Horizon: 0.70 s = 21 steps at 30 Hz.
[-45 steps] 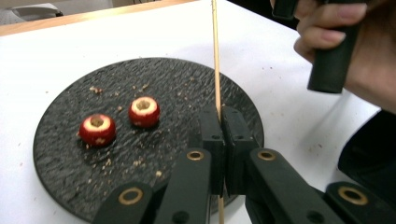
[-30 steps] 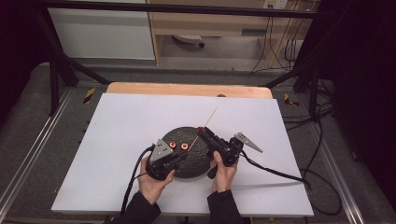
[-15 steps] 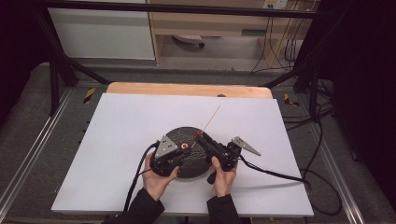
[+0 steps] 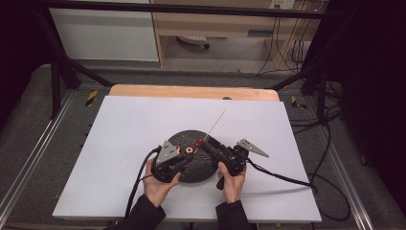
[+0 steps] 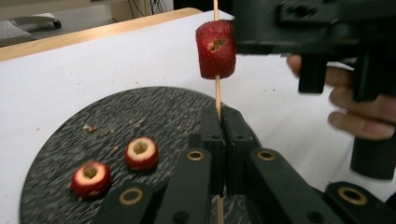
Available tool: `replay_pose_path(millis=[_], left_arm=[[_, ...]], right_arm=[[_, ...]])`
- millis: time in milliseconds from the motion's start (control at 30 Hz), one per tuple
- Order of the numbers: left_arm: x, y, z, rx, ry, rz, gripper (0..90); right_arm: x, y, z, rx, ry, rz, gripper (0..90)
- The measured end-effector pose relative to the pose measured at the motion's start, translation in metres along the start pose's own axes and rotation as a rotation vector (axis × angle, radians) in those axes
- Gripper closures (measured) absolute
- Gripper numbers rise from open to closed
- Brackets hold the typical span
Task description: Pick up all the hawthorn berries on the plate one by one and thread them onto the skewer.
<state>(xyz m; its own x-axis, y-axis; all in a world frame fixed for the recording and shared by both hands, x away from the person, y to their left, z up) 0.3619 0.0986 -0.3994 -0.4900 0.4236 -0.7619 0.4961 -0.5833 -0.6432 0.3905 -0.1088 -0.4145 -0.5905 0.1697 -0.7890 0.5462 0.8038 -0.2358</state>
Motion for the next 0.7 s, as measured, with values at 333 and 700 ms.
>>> replay_pose_path(millis=[333, 700], left_arm=[[0.027, -0.011, -0.020, -0.012, -0.009, -0.047, 88.5], [0.057, -0.039, -0.041, -0.033, 0.013, -0.102, 88.4]], right_arm=[[-0.002, -0.002, 0.007, 0.065, -0.087, -0.134, 9.2], [0.000, -0.004, 0.015, 0.137, -0.171, -0.304, 2.3]])
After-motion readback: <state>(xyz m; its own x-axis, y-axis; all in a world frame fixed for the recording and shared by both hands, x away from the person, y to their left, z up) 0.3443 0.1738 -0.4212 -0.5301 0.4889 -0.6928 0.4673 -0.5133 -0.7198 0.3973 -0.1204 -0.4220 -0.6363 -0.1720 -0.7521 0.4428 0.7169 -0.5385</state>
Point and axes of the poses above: each handheld gripper's, and its own axes: y roughly forward along the jaws, x roughly out of its underside, z roughly to its right, the point moved 2 cm from there along y, roughly forward along the jaws, and after that the axes turned 14 degrees about -z, right-handed, at the moved point
